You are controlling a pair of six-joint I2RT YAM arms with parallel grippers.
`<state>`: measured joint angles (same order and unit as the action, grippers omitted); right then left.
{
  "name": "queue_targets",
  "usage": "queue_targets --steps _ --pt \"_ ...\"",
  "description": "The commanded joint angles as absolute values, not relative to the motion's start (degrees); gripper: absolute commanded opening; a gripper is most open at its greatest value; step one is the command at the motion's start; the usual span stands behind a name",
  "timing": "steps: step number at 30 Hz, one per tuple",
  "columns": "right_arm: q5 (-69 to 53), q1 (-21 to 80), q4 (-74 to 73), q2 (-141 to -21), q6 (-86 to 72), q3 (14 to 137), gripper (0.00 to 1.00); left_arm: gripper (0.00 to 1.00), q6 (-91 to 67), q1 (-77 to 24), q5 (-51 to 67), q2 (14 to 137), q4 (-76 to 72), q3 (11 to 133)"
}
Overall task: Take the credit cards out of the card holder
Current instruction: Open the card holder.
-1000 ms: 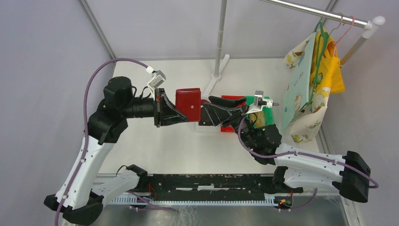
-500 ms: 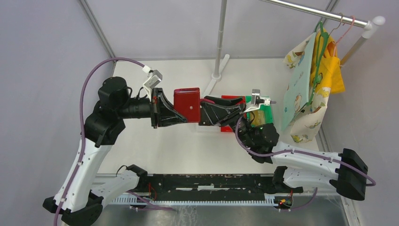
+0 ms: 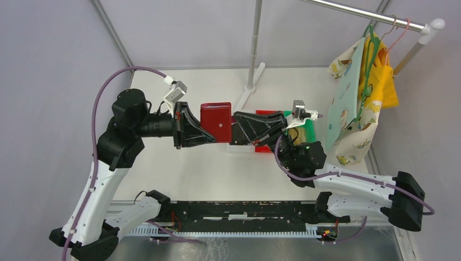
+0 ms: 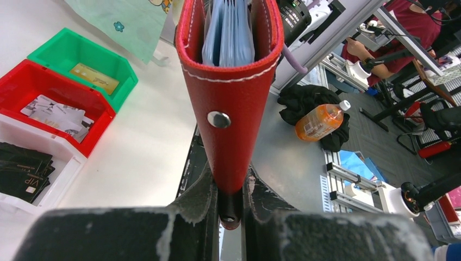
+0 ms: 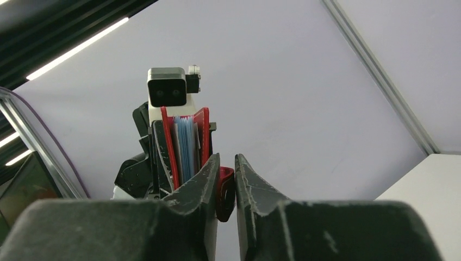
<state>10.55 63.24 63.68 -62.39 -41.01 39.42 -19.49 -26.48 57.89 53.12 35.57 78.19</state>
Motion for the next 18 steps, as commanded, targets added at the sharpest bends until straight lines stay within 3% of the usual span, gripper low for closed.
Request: queue_targets --steps 1,6,7,8,9,12,15,18 --pt "12.7 62.8 64.4 -59.3 -40.0 40.1 0.16 0.02 -21.6 -26.8 60.9 51.8 31.6 79.4" --pt "12.1 62.8 58.5 -57.4 -36.6 41.3 0.00 0.14 -20.1 -26.7 59.8 51.2 31.6 78.4" --pt "12.1 62.8 57.0 -57.0 -35.6 41.7 0.00 0.20 -20.0 -26.8 59.4 51.1 31.6 78.3" --pt "11.7 62.8 55.9 -56.4 -35.1 41.9 0.00 0.34 -19.7 -26.7 58.9 51.1 31.7 78.2" --pt "11.5 62.8 54.4 -56.1 -34.3 42.4 0.00 0.43 -18.8 -26.7 58.5 51.0 32.2 78.1" --pt "10.9 62.8 46.8 -55.3 -32.3 45.4 0.00 0.53 -18.1 -26.7 56.8 50.7 32.6 77.5" --pt "9.0 62.8 41.4 -55.6 -30.6 48.7 0.00 0.81 -17.4 -26.7 55.4 50.3 32.7 76.3" --pt "6.0 62.8 32.4 -56.5 -26.9 54.4 0.00 0.87 -14.2 -26.7 52.0 49.5 33.9 74.7"
